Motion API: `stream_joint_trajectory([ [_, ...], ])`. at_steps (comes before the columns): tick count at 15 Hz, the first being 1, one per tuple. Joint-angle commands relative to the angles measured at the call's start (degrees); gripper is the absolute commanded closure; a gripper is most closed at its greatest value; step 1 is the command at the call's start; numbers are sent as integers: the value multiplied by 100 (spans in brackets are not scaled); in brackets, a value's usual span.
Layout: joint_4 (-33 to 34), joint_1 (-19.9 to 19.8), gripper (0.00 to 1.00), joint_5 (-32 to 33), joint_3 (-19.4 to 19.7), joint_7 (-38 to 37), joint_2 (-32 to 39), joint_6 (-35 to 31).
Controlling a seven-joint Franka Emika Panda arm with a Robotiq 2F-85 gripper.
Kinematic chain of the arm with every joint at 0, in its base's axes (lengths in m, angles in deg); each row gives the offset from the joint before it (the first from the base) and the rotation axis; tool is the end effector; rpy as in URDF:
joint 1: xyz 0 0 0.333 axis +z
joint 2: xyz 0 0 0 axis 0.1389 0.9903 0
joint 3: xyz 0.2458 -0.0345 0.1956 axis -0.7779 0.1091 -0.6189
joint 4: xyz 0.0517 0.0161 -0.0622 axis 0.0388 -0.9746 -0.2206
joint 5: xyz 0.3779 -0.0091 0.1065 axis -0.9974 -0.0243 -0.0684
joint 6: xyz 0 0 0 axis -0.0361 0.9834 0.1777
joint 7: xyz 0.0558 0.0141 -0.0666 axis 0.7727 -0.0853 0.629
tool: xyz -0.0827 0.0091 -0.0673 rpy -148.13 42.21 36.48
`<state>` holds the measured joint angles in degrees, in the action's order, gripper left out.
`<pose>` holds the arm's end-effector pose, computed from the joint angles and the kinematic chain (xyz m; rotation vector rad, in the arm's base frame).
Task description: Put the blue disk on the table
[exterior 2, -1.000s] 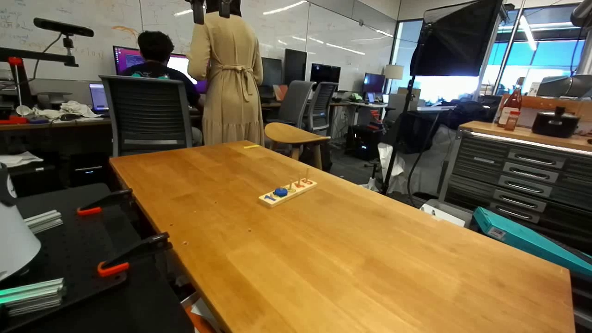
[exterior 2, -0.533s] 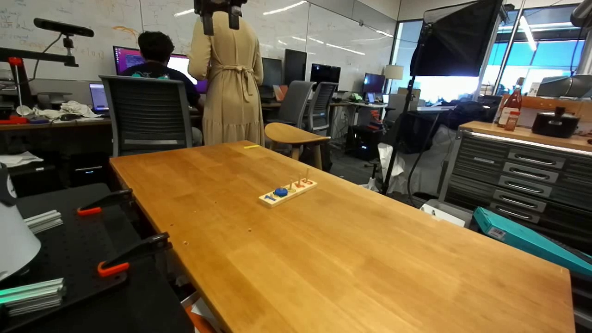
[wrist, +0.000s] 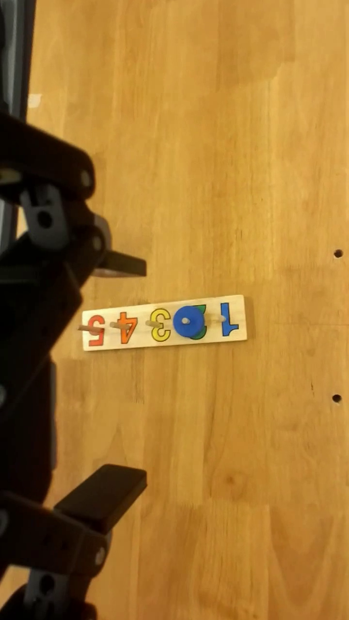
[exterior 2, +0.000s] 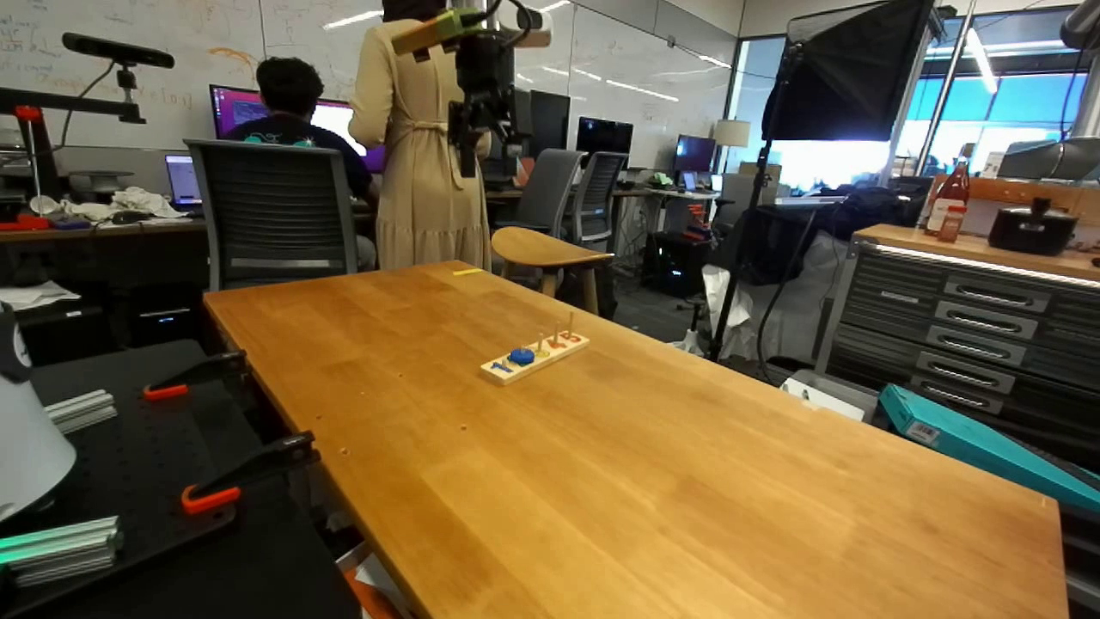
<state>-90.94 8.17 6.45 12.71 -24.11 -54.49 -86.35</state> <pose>0.5177 0.0275 0.4001 3.0050 0.0401 -0.0197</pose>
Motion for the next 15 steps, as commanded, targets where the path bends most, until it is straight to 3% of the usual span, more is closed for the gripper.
stream_joint_trajectory([
  [1,795,-31,0,-175,188,-77,1144,64],
  [7,1443,-20,0,-263,457,-109,2338,39],
  [8,1053,25,0,-268,430,-36,1973,-26],
  [11,1243,15,0,-269,492,-36,2277,-26],
  [15,991,-124,0,-529,521,-22,2488,-669],
])
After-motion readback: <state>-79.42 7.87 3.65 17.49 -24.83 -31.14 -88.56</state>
